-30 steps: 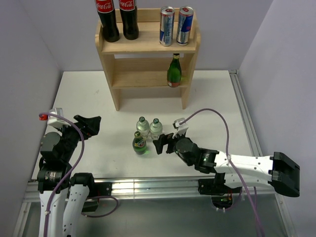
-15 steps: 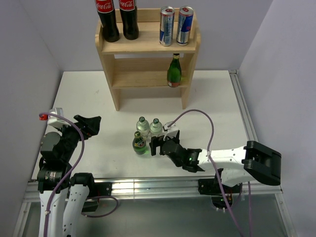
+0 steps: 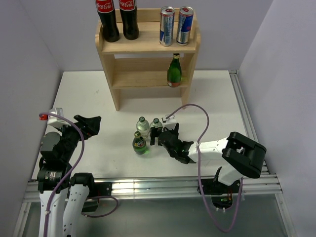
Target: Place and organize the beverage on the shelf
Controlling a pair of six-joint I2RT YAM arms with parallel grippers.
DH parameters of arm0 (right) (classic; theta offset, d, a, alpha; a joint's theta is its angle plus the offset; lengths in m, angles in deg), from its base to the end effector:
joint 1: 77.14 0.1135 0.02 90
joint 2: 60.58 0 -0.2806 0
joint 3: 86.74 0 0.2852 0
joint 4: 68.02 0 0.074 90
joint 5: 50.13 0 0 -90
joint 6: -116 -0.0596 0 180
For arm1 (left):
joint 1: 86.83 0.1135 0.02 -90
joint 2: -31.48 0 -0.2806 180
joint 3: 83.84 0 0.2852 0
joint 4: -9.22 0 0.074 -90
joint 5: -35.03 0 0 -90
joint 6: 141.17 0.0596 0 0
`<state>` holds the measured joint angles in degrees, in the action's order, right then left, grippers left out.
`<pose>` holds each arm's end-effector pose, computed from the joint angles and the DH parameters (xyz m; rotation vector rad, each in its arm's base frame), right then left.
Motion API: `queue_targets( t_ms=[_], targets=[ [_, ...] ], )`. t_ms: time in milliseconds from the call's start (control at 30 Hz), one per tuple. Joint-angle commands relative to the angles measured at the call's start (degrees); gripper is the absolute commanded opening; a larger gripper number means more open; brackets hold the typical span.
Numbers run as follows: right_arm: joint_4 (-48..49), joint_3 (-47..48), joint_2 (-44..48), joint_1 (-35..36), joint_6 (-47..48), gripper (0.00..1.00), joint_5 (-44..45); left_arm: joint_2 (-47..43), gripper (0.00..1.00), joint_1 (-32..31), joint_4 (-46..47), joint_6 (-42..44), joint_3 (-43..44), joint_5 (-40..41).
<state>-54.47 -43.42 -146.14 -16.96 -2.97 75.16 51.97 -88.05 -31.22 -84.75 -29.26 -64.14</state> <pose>0.1875 0.2579 0.1427 -0.1712 1.9849 0.3708 0.1251 -0.0122 0.3569 -0.3587 1.6769 -0.5886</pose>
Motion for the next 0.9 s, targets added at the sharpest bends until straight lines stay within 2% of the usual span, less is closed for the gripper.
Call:
queue_targets(
  t_ms=[0,333,433,533,567,633,667,700,767,867],
  targets=[
    [5.50,2.66,-1.53,-1.82,1.19,1.00,-0.22,0.16,0.99,-0.11,1.84,1.15,0.10,-0.06],
    [8.85,5.38,-6.55,-4.37,2.87,1.00,-1.89,0.43,0.99,-0.11,1.84,1.15,0.10,-0.06],
    [9.02,6.00,-7.34,-4.64,3.13,0.97,-2.06,0.34,0.99,-0.11,1.84,1.15,0.10,0.03],
    [9.29,6.09,-7.60,-4.90,3.48,0.80,-2.07,0.34,0.99,-0.11,1.75,1.15,0.10,0.12],
    [9.11,6.17,-7.69,-4.90,3.48,0.66,-1.89,0.43,0.99,-0.11,1.84,1.15,0.10,0.03],
    [7.63,6.79,-7.87,-5.07,3.40,0.51,-1.80,0.34,0.99,-0.11,1.84,1.15,0.10,0.03],
    [7.18,6.96,-7.87,-5.08,3.13,0.26,-1.63,0.34,0.99,-0.11,1.84,1.15,0.10,0.03],
    [6.83,7.14,-7.69,-5.08,2.96,0.07,-1.54,0.34,0.99,-0.11,1.84,1.15,0.10,0.03],
    [5.16,7.05,-6.56,-5.07,2.17,0.00,-0.84,0.25,0.99,-0.11,1.75,1.15,0.10,0.03],
    [2.09,6.96,-3.06,-4.90,1.64,0.00,0.13,0.25,0.99,-0.10,1.84,1.15,0.02,-0.06]
  ],
)
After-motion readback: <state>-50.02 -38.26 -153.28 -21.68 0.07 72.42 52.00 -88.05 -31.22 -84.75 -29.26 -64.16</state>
